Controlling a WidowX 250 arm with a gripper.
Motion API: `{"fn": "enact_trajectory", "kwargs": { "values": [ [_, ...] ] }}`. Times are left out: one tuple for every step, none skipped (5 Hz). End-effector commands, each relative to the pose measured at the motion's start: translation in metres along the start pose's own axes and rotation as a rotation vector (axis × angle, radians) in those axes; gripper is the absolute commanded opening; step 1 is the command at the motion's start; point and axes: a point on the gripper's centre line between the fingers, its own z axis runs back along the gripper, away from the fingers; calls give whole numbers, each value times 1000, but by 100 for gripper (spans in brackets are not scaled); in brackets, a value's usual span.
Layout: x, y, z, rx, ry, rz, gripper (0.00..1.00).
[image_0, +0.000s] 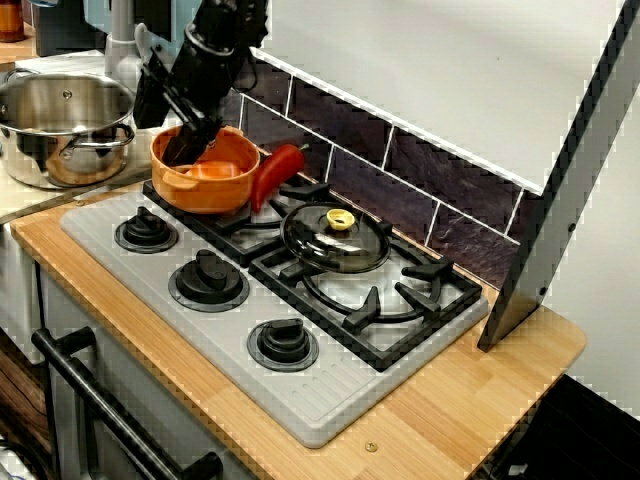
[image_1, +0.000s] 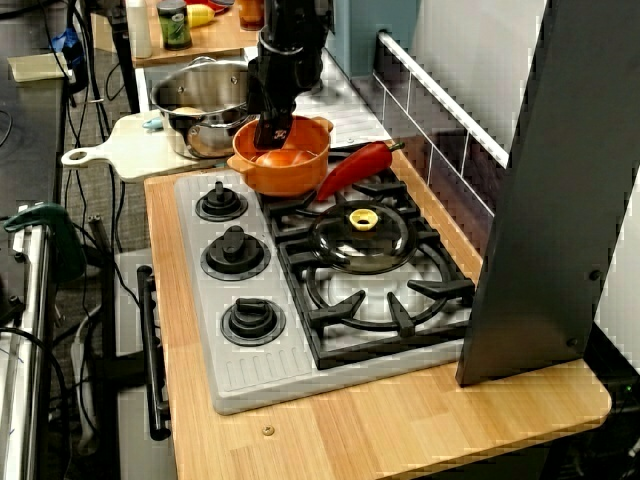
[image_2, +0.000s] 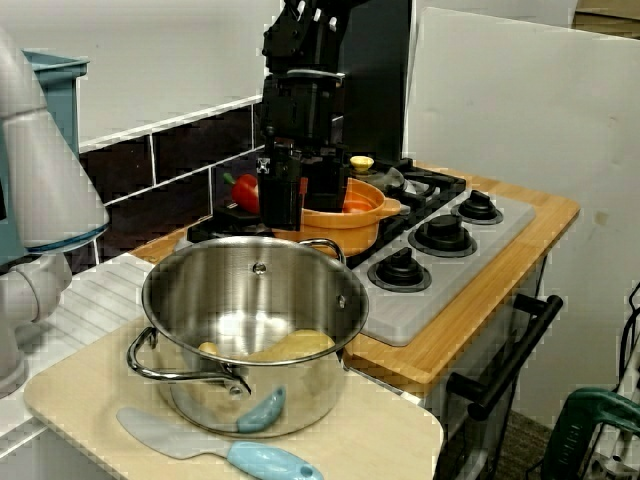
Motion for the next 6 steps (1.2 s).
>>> {"fn": "enact_trajectory", "kwargs": {
  "values": [
    [2,7,19,-15,-40,-2,100],
    [2,9,14,-57,-41,-25,100],
    [0,11,12,-92,-60,-14,100],
    [-1,10,8,-113,-83,9,100],
    [3,6,1,-106,-87,18,100],
    [6,4,-2,-102,-82,22,100]
  ]
}}
